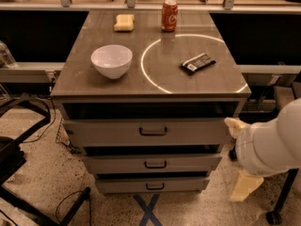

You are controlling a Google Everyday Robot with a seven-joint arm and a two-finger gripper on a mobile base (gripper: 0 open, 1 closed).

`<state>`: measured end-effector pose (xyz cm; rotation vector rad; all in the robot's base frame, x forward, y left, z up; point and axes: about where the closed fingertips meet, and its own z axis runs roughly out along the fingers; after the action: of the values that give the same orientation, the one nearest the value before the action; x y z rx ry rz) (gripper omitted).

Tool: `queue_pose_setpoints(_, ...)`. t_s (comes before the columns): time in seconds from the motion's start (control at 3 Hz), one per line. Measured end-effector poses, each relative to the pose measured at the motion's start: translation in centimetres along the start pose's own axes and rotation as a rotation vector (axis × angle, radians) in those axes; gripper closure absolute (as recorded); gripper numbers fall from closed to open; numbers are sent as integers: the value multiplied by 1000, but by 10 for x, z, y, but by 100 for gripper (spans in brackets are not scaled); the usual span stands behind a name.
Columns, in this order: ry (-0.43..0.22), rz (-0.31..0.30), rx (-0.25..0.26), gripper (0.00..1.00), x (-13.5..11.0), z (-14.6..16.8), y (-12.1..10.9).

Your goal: Open middle drawer

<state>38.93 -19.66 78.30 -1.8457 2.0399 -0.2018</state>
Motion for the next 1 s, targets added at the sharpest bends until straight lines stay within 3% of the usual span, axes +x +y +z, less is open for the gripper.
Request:
queue_pose_setpoints(0.33, 91, -23, 0, 0, 7, 38, 30)
queue_pose_setpoints(0.67, 87, -26, 0, 0, 6, 37, 29)
queue_pose_setpoints(1.0, 129, -66, 1, 0, -1, 55, 40)
